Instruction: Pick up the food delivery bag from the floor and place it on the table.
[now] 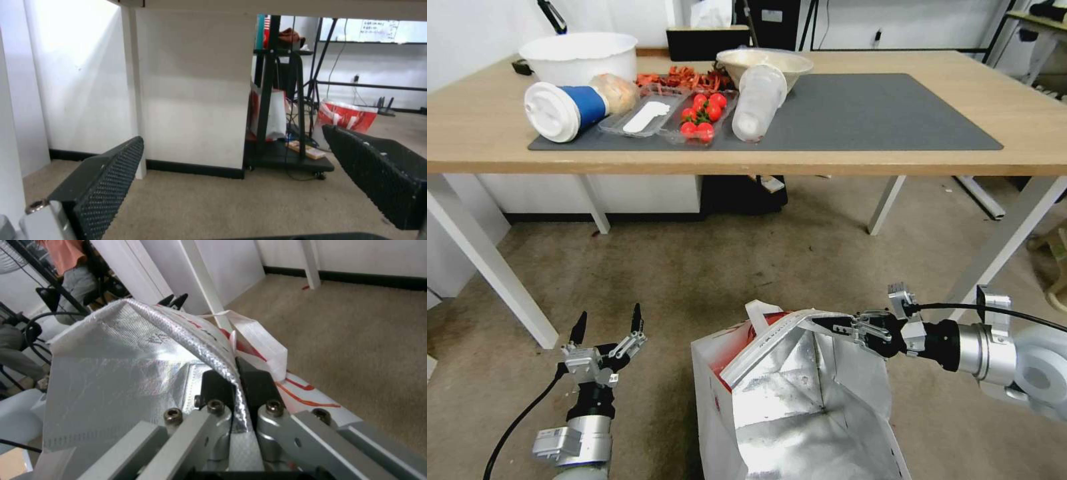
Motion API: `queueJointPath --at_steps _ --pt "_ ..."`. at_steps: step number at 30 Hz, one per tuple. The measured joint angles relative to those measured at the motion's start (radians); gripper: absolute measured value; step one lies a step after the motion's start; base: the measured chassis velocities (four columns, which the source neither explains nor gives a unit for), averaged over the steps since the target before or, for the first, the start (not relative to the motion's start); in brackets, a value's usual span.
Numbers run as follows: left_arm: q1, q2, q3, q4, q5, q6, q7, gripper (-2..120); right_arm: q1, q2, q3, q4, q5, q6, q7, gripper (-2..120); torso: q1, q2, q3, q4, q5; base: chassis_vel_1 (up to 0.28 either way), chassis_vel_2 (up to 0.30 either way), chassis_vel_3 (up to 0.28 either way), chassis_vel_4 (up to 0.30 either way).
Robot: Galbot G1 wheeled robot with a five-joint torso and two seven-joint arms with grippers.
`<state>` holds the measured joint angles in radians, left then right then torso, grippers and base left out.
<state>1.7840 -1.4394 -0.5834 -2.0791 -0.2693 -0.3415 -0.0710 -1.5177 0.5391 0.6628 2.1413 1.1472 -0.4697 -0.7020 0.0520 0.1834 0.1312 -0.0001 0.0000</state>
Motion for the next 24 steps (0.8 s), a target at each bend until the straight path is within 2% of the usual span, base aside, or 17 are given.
queueJointPath --at_steps 24 --pt "0.001 -0.002 -0.001 0.001 0.005 -0.003 -0.002 100 -0.002 -0.008 0.0 0.004 -0.009 0.001 -0.01 0 0.024 0.098 0.075 0.0 0.0 0.0 0.0 0.0 0.0"
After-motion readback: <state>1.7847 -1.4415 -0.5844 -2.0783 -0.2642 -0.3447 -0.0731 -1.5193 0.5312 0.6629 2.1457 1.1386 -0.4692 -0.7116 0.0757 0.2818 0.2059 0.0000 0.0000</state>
